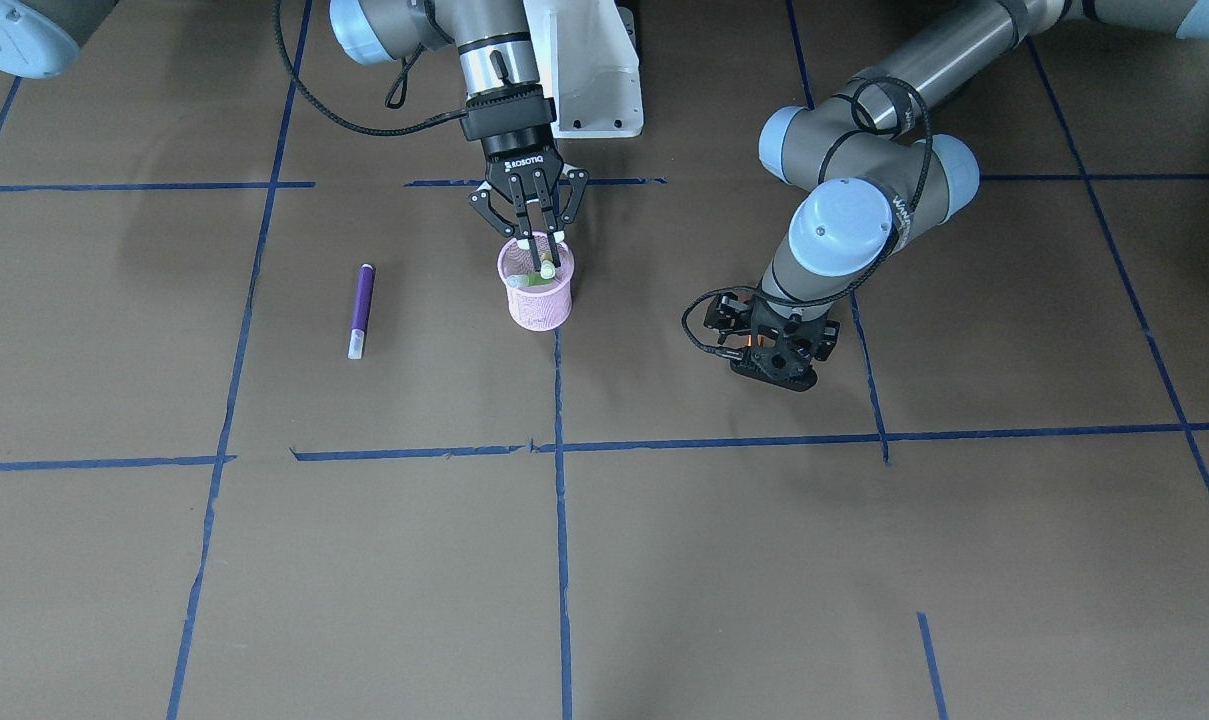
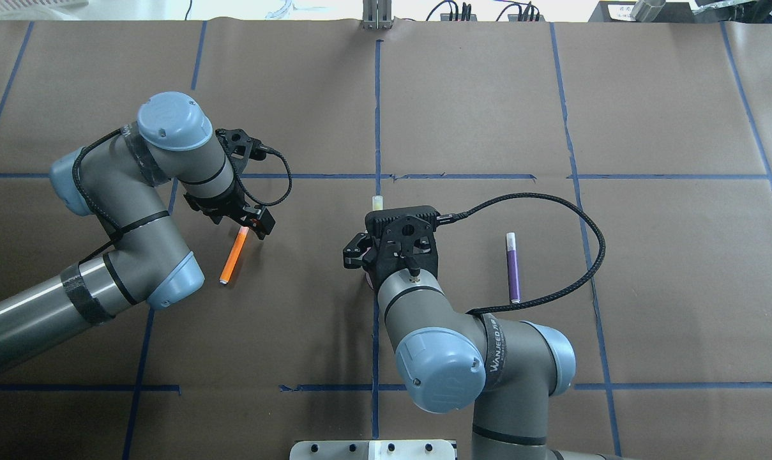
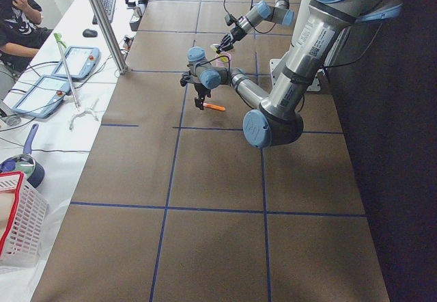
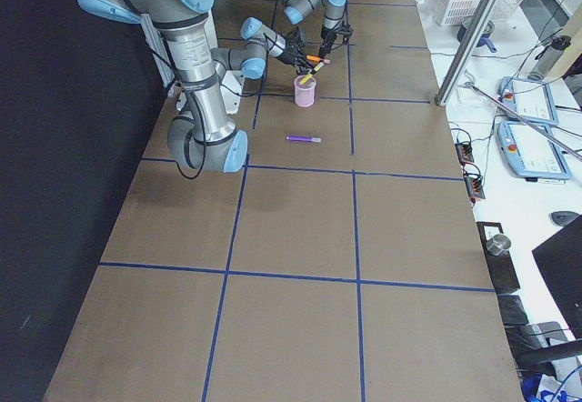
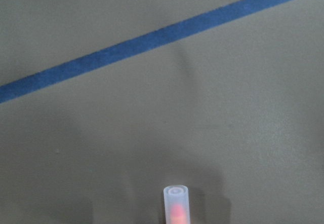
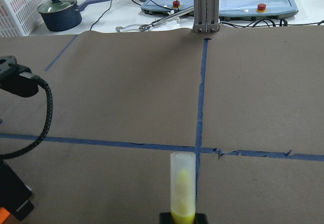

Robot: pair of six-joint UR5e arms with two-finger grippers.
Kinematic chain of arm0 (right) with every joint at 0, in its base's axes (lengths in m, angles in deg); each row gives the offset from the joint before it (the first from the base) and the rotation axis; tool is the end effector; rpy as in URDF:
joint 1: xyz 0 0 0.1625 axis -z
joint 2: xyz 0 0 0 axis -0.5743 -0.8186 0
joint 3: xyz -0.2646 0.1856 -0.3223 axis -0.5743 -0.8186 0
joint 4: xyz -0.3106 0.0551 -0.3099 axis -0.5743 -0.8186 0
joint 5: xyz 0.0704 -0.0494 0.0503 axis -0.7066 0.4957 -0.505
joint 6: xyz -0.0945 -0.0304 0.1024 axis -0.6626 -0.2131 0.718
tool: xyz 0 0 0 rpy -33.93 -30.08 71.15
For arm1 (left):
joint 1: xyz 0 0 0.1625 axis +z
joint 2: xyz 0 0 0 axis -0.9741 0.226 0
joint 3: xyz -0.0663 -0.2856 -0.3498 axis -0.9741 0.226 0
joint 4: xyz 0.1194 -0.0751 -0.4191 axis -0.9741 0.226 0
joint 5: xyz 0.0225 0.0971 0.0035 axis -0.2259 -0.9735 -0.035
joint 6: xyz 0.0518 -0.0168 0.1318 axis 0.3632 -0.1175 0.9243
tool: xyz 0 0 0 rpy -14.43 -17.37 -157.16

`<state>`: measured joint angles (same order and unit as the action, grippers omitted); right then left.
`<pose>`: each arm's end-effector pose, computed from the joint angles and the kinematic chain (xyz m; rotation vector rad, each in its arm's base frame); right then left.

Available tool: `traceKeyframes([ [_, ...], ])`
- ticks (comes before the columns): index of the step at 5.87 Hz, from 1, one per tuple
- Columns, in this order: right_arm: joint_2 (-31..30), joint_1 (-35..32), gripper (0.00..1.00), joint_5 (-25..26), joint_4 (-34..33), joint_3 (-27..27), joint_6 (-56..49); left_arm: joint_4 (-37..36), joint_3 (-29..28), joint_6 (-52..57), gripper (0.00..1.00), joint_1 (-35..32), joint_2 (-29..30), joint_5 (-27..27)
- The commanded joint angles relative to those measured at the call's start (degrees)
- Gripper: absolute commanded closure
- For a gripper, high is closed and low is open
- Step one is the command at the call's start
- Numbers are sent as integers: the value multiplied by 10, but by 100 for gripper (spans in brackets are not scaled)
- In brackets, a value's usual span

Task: Collect pens into pen holder
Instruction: 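Lower the yellow highlighter into the cup and open the right gripper, then move the right gripper toward the purple marker while the left grasps the orange highlighter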

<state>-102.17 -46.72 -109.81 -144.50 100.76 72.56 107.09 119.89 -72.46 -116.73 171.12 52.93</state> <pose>-0.6285 -0.3525 0.2033 0.8387 -0.8854 0.2304 0.5476 -0.5351 0.4005 0.0748 0.8023 0.3501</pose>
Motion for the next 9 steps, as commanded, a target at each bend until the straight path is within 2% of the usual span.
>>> traceKeyframes([
  [1, -3, -3, 83, 0, 0, 0, -3, 0, -1, 1, 0, 0, -1, 0],
  [2, -1, -7, 24, 1, -1, 0, -1, 0, -1, 1, 0, 0, 0, 0],
  [3, -1, -12, 0, 2, -2, 0, -1, 0, -1, 1, 0, 0, 0, 0],
  [4, 1, -19, 0, -3, -5, 2, -5, 0, -1, 1, 0, 0, -1, 1],
  [5, 3, -32, 0, -34, -6, 7, -6, 0, -1, 2, 0, 1, -1, 0],
  [6, 3, -57, 0, -93, -54, 40, -6, -1, -1, 2, 0, 0, -1, 1],
  [7, 4, -100, 0, -188, -115, 65, -10, -1, -1, 3, 0, 0, -1, 1],
  [8, 2, -151, 0, -284, -145, 65, -40, -1, -1, 4, 0, 0, -1, 2],
  [9, 2, -187, 0, -347, -174, 65, -80, -2, -1, 3, 12, 0, -1, 2],
])
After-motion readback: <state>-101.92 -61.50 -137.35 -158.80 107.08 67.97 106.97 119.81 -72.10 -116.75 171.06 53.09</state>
